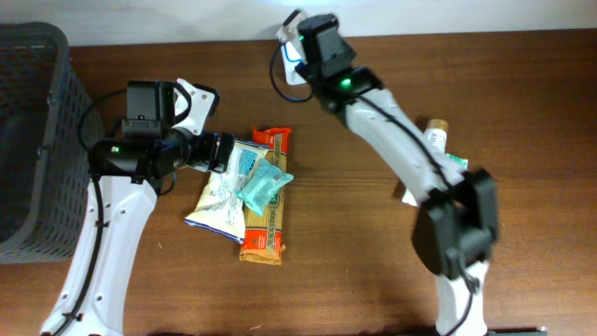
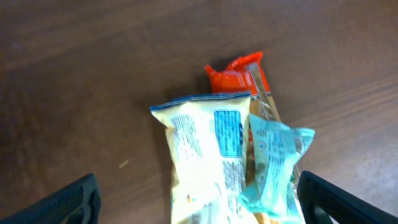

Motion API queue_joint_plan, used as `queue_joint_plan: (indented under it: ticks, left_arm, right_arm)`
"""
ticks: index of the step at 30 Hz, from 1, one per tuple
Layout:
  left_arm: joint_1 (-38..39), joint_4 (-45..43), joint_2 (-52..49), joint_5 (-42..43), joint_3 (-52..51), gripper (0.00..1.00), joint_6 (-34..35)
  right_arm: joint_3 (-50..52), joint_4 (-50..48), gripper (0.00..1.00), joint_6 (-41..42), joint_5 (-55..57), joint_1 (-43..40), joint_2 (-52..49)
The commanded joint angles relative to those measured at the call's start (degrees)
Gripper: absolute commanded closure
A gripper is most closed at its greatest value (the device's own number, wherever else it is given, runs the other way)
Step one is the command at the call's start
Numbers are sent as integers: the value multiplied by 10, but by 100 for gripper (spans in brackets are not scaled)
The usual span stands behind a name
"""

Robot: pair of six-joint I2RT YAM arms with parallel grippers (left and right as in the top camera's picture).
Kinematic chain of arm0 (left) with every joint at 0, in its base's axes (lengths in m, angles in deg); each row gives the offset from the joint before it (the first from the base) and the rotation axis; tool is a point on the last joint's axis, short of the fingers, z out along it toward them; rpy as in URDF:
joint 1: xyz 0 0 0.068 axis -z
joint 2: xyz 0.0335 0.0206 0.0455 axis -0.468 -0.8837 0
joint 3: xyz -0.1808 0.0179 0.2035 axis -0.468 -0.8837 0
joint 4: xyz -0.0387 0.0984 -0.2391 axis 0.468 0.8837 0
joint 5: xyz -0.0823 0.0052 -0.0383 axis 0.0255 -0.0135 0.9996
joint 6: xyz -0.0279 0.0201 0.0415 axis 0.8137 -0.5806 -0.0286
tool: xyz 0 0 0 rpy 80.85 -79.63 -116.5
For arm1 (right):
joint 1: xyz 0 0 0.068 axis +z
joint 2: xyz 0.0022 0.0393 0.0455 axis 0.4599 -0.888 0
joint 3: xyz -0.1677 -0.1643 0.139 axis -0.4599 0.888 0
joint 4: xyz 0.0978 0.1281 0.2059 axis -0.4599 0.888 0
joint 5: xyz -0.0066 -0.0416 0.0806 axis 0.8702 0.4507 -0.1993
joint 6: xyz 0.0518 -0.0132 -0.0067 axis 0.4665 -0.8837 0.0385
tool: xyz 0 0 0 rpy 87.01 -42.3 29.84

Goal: Scan the item barcode
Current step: 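Lift the teal wipes pack up to the scanner, then place the teal wipes pack on the right side of the table, then grasp the light-green pack from the pile with the right gripper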

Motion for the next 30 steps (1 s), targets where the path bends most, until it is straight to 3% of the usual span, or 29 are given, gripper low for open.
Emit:
queue_joint_plan:
  ticks: [1, 4, 6, 12, 13, 14, 15, 16, 17, 19, 21, 24, 30]
  left_arm:
    - [-2, 1, 5, 0, 4, 1, -9]
    - [-2, 1, 5, 0, 4, 1, -9]
    - [-2, 1, 5, 0, 4, 1, -9]
    - [-2, 1, 5, 0, 4, 1, -9]
    - [-2, 1, 5, 0, 4, 1, -9]
    - [-2, 1, 5, 0, 4, 1, -9]
    - [-2, 1, 5, 0, 4, 1, -9]
    - [-2, 1, 5, 0, 4, 1, -9]
    - [-2, 1, 5, 0, 4, 1, -9]
    - [-2, 1, 5, 0, 4, 1, -9]
    - [-2, 1, 5, 0, 4, 1, -9]
    - [-2, 1, 5, 0, 4, 1, -9]
    - [-2, 1, 5, 0, 4, 1, -9]
  right_arm:
    - [-3, 158, 96, 234, -95, -1, 108]
    - [-2, 426, 96, 355, -149, -28, 146]
    - [34, 525, 96, 388, -148, -54, 129]
    - [287, 408, 96, 428, -147, -197, 120]
    - [325, 389, 87, 427, -149, -228, 120]
    - [343, 381, 69, 427, -155, -245, 120]
    - [350, 381, 37, 427, -160, -261, 120]
    - [348, 381, 30, 427, -160, -268, 121]
    - [337, 387, 29, 414, -178, -268, 121]
    - [223, 452, 29, 320, -361, -247, 122]
    - [183, 456, 28, 321, -399, -215, 122]
    - [180, 393, 26, 321, -490, -159, 117]
    - [183, 266, 24, 378, -570, -45, 63]
